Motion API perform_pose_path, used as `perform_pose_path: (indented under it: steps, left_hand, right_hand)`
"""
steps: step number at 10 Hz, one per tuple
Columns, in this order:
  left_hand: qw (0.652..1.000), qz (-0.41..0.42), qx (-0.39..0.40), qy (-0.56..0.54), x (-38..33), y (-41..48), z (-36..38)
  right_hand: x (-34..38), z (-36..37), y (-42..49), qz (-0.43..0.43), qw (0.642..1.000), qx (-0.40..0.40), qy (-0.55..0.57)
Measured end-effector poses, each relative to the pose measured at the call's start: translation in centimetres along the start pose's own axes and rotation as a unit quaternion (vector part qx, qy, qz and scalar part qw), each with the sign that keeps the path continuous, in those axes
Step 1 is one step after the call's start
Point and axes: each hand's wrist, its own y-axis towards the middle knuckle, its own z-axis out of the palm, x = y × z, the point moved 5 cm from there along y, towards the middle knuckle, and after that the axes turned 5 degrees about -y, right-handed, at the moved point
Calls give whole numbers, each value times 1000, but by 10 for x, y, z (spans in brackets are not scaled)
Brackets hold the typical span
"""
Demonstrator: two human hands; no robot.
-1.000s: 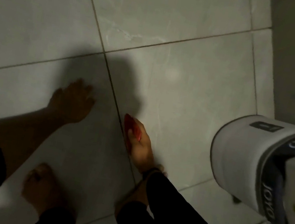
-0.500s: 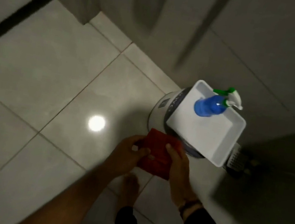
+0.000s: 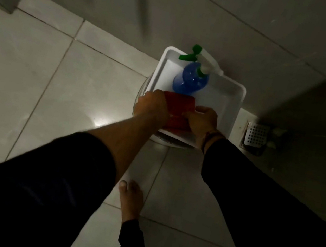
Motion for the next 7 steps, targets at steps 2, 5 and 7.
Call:
perform_pose_path:
  steps: [2,5,7]
  left_hand:
    - [994,29,-17,103,-4,20,16]
    - [984,96,-39,142,-19,-17,-12]
    - [985,97,-117,85,19,-116,-119]
  right_hand:
    - [-1,9,20,-6,995,-24,-95]
    - [15,-5,-11,-33,983,-95,-150]
    - [56,-20,-150,-121,985,-107,-66]
